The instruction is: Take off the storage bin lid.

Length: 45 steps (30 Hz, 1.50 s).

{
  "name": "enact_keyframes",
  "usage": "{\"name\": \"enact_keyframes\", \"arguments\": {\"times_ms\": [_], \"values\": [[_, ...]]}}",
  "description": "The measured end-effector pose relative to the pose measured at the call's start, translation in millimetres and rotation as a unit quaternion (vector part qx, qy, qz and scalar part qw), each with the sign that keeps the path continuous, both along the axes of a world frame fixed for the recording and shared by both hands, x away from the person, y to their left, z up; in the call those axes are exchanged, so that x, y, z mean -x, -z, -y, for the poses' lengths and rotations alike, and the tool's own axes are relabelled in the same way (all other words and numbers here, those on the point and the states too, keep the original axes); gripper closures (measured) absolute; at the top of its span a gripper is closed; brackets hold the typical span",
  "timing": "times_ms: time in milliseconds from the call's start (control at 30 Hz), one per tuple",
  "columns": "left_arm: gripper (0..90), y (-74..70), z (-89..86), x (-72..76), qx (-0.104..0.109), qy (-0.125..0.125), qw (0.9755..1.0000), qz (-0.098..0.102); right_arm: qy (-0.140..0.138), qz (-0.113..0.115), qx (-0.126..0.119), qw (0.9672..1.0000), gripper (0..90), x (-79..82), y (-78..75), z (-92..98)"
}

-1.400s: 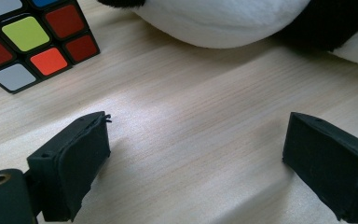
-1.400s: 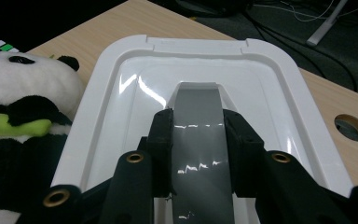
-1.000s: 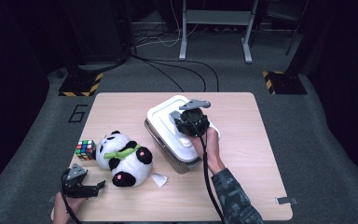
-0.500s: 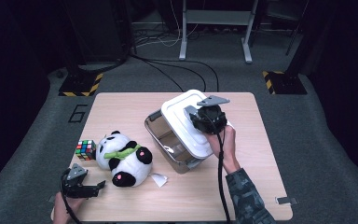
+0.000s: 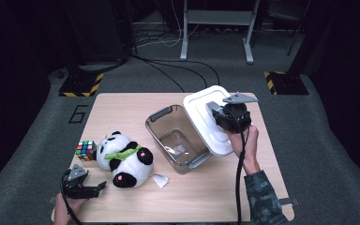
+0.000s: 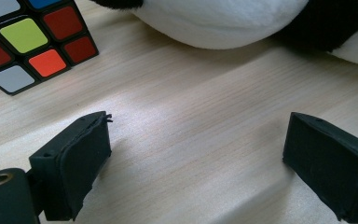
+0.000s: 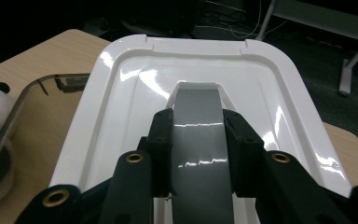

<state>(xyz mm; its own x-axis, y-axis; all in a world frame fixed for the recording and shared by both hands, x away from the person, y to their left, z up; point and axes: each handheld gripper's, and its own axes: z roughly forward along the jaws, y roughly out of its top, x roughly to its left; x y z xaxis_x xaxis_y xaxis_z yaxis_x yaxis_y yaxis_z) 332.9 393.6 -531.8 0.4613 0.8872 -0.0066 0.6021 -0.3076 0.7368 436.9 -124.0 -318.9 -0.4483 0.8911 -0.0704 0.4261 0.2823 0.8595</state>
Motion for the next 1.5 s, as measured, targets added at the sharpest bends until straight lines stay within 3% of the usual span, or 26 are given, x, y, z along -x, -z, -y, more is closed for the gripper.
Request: {"name": "enact_keyframes", "arguments": {"times_ms": [500,1000,1067,1300,1500], "values": [[7.3,0.0,0.3,0.2,-0.001,-0.002,1.0000,0.001,0.045,0.008,-0.001,0.9989,66.4,4.6,-0.6,41.5],[7.5,-1.2,-0.2,0.7,-0.005,0.000,1.0000,-0.006,0.082,0.009,-0.004,0.9966,66.4,1.2,6.9,64.1],[7.4,-0.1,0.4,0.5,-0.002,-0.004,1.0000,0.001,0.091,0.006,-0.008,0.9958,66.4,-1.1,9.5,68.0],[7.6,-1.2,-0.1,0.7,-0.005,-0.001,1.0000,-0.005,0.125,-0.002,-0.012,0.9920,66.4,-9.7,26.1,79.4],[7.6,-1.2,-0.2,0.7,-0.005,-0.001,1.0000,-0.005,0.169,-0.010,-0.025,0.9853,66.4,-18.7,44.5,87.4]]}}
